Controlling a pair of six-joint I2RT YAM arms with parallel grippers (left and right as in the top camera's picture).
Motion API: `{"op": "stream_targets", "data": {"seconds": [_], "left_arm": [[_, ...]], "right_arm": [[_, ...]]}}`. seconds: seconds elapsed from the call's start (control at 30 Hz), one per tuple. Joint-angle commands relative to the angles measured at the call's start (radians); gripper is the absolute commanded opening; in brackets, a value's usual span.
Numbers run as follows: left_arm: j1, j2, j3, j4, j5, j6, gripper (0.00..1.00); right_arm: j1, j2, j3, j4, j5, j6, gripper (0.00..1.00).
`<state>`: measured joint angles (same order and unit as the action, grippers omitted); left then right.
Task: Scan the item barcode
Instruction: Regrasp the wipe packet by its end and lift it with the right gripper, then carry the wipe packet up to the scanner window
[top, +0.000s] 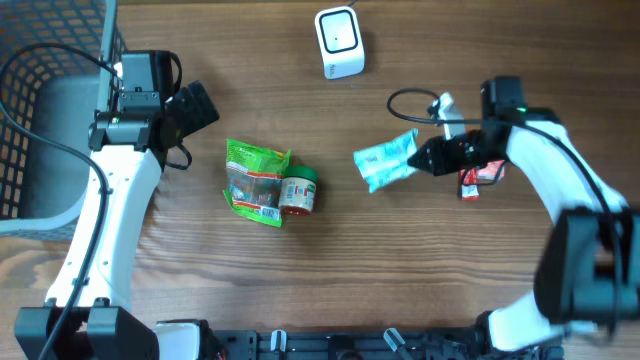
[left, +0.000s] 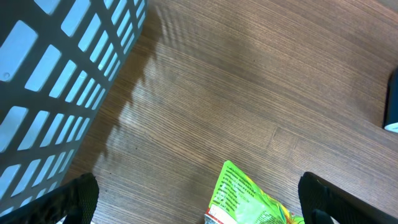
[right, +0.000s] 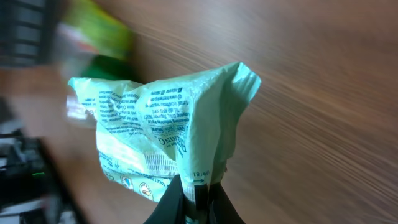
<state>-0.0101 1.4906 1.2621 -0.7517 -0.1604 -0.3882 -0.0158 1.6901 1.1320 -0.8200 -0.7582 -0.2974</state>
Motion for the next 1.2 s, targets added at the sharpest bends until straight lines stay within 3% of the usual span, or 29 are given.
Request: {"op": "stream_targets", "data": {"seconds": [0.0, 0.23, 0.4, 0.6, 0.63, 0.77, 0.97, 1.17], "left_arm": [[0.002, 0.000, 0.005, 0.003, -0.009, -0.013, 1.00], [0.002, 0.000, 0.005, 0.003, -0.009, -0.013, 1.00], [0.002, 0.000, 0.005, 0.003, -0.009, -0.013, 1.00], [0.002, 0.000, 0.005, 0.003, -0.009, -0.013, 1.00], [0.002, 0.000, 0.005, 0.003, -0.009, -0.013, 1.00], [0.002, 0.000, 0.005, 0.003, -0.009, -0.013, 1.00], [0.002, 0.000, 0.005, 0.003, -0.009, -0.013, 1.00], [0.002, 0.000, 0.005, 0.003, -0.009, -0.013, 1.00]], "right_arm": [[0.005, -0.181, 0.006, -0.060, -0.276, -0.037, 0.04], [0.006, -0.377, 0.006, -0.125, -0.264, 0.087, 0.04], [0.006, -0.356, 0.005, -0.063, -0.095, 0.483, 0.04], [0.006, -0.345, 0.005, -0.034, -0.002, 0.480, 0.04], [0.006, -0.345, 0.005, -0.050, 0.033, 0.407, 0.04], [0.018, -0.345, 0.015, -0.013, 0.172, 0.391, 0.04], [0.080, -0.334, 0.346, -0.111, 0.466, 0.402, 0.04], [0.217, -0.147, 0.768, -0.222, 0.737, 0.367, 0.04]]}}
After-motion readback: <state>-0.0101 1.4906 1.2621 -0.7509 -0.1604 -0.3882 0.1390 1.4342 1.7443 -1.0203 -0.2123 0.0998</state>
